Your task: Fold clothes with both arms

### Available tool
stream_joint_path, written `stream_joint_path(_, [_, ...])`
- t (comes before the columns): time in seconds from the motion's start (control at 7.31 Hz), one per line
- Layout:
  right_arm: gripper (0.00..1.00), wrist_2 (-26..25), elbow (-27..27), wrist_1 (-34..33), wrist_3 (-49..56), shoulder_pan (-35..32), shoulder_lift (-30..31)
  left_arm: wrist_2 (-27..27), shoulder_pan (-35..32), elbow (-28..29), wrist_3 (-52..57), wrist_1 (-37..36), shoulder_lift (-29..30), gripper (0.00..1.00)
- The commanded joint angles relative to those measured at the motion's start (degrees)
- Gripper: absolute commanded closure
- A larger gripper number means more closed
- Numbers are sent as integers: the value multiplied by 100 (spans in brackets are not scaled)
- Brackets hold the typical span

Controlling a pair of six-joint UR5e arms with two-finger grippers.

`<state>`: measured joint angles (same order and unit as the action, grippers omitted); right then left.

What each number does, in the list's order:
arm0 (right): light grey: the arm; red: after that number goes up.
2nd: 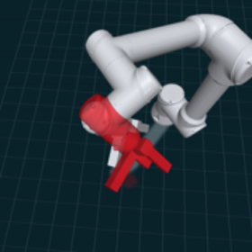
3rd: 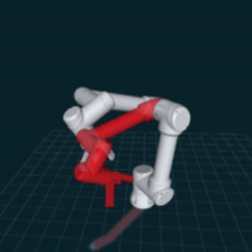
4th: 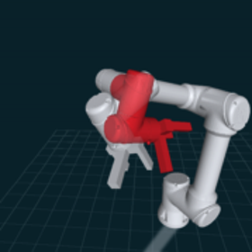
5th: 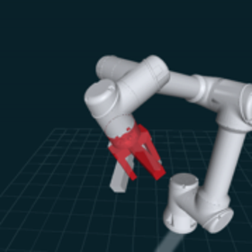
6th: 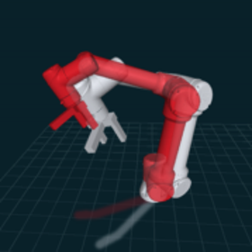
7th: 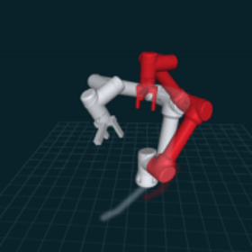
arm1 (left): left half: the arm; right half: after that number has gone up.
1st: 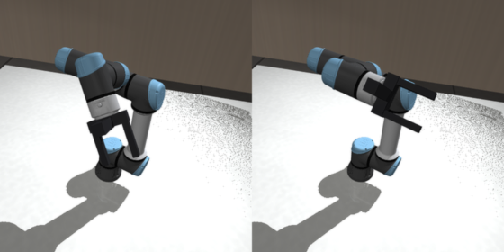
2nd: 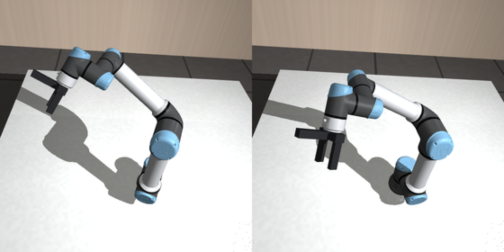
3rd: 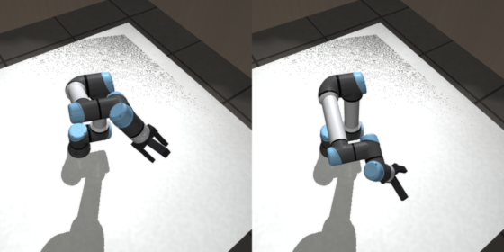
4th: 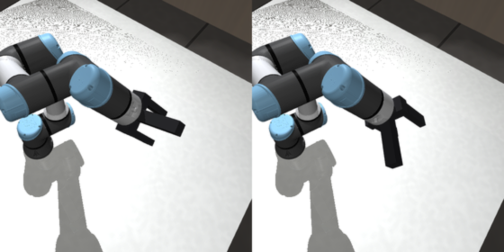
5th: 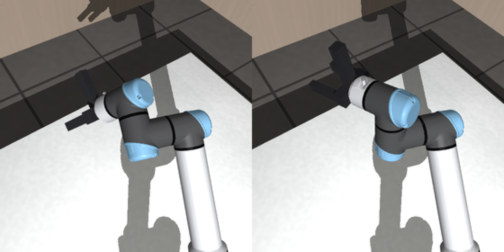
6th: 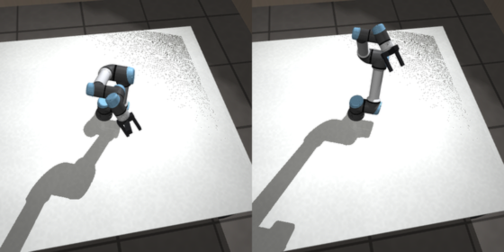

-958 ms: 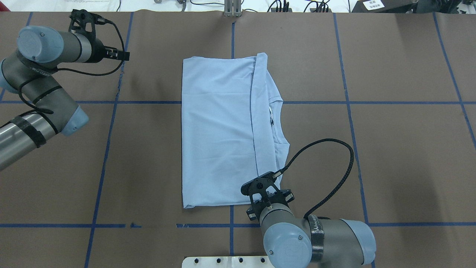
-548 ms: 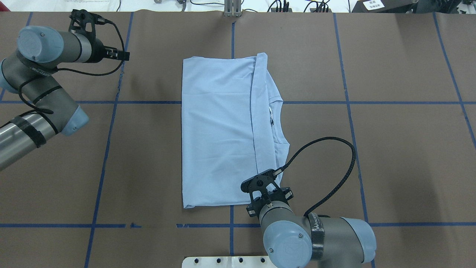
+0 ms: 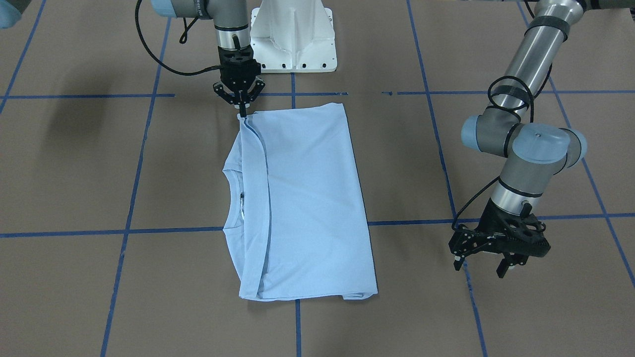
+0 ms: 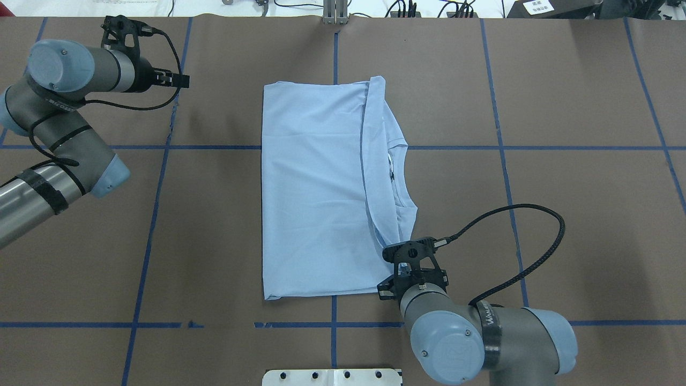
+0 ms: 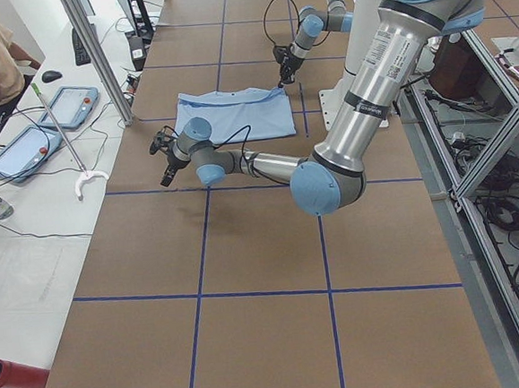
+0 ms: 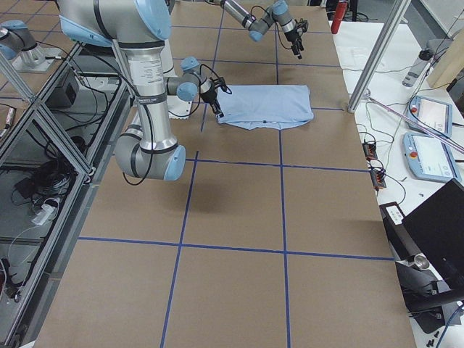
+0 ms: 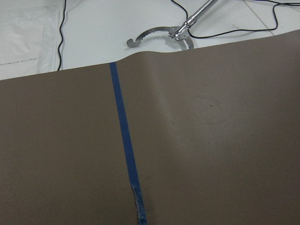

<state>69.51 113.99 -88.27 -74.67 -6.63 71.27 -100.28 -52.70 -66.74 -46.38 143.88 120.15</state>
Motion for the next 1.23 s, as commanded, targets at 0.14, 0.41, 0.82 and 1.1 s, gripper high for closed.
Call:
stream_joint_path(0.14, [100,-226,150,3,-1344,302,467,0,14,3,-11,0,0,0])
stream_joint_path(0.41, [100,-368,141,3,-1796,444,476,0,49,12,-11,0,0,0])
stream_joint_path(0.82, [0,-430,150,12,-1815,444,415,0,85,12,-20,0,0,0])
stream_joint_path(1.1, [0,-107,89,47,-873,60,205,0,102,12,-28,0,0,0])
